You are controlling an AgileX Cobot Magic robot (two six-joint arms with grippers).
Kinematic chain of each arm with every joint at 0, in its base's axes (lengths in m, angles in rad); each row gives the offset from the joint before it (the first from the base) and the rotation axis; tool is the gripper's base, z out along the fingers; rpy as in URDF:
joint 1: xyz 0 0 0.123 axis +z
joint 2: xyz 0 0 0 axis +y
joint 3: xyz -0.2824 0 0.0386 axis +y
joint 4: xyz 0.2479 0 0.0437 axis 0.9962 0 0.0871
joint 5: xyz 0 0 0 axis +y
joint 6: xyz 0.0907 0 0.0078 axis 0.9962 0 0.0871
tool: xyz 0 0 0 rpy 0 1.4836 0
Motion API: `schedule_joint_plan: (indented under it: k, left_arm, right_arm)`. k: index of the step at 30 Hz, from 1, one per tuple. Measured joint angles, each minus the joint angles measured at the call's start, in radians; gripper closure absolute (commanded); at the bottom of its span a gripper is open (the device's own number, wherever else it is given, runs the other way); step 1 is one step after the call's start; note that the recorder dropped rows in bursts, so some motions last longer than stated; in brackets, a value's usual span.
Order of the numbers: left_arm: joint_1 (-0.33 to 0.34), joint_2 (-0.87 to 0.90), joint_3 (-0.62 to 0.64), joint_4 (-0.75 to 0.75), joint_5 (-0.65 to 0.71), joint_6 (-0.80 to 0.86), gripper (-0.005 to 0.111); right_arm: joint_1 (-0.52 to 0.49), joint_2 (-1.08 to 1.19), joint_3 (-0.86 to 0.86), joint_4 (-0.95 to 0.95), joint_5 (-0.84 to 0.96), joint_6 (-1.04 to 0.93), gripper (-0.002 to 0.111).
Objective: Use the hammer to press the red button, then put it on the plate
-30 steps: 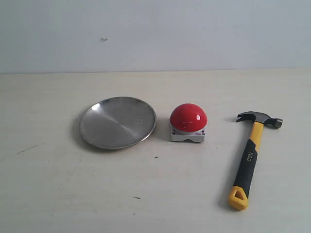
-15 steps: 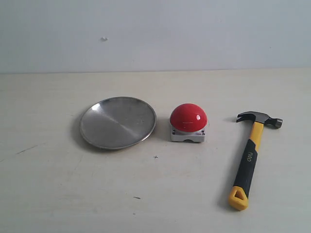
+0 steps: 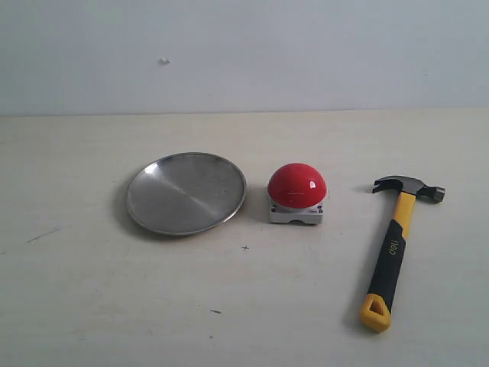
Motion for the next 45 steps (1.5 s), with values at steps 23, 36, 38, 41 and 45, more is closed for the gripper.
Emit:
schedule_joint_plan:
  k: [23,36,38,41,45]
  left_arm:
    - [0.0,0.0,0.0,0.0,0.002,0.0,0.107]
    - [0.0,0.0,0.0,0.0,0.002,0.0,0.107]
    - [0.0,0.0,0.0,0.0,0.002,0.0,0.107]
    - [0.0,0.0,0.0,0.0,0.002,0.0,0.107]
    - [0.0,0.0,0.0,0.0,0.002,0.0,0.107]
  right_arm:
    - [-0.002,0.89,-0.798,0.066,0.687,-0.567,0.108]
    - [-0.002,1.398,-1.125,-0.414,1.44,-0.173,0.108]
    - [-0.002,1.419,-1.125,-0.416,1.458,-0.175,0.108]
    - [-0.002,1.434,-1.123,-0.424,1.498,-0.184,0.108]
    - [-0.002,1.459,-1.121,-0.411,1.502,-0.088,0.102]
